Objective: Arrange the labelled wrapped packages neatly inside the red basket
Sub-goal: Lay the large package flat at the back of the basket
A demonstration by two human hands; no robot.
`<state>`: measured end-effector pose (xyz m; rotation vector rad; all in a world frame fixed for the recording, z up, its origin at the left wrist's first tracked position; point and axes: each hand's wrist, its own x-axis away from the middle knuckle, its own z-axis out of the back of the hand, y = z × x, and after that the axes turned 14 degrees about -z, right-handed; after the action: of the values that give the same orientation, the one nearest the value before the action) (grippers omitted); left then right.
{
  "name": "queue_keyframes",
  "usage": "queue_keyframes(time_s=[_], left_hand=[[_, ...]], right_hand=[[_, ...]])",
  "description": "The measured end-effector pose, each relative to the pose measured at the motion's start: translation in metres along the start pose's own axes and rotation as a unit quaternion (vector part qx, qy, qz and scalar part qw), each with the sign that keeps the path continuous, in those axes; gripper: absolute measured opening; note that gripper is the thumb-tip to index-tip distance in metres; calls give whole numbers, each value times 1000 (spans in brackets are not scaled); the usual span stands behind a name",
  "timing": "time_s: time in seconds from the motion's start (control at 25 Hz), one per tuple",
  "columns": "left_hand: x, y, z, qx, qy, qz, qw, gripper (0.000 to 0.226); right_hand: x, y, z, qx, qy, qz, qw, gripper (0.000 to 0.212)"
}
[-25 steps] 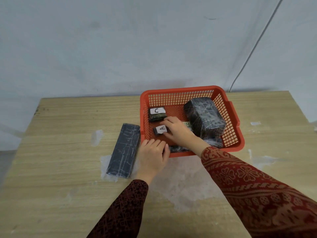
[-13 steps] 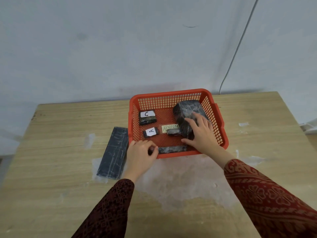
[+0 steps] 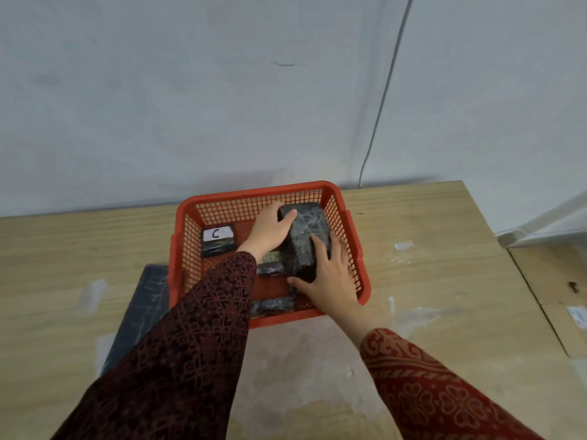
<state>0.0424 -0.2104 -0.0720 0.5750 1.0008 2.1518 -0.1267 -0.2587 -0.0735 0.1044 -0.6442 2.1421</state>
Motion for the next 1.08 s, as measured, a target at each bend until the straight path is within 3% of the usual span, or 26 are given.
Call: queue_keyframes(time_s=[0.2,0.4,0.6,0.76,0.84,0.96,1.08], left_hand=[[0,-6,4,52,53,12,997,26],[24,7,54,110,172,-38,978,22],[73,27,66,272,180,-24,945,44],[101,31,53,263,166,-2,950,73],[109,28,47,235,188,10,954,74],[109,24,46,222,240,57,943,69],[92,20,45,211,267,104,934,60]], right_hand=[[-3,-5,3,45,-47,5,998,114],[-5,0,49,-120,5,176,977,83],[-32,-20,90,-356,-112,81,924,54],[-44,-30,100,-343,-128,37,930,68],[-45,-32,99,-326,-125,24,937,65],[-45,-35,87,-272,-112,28,955,41],[-42,-32,73,-228,-79,4,970,46]])
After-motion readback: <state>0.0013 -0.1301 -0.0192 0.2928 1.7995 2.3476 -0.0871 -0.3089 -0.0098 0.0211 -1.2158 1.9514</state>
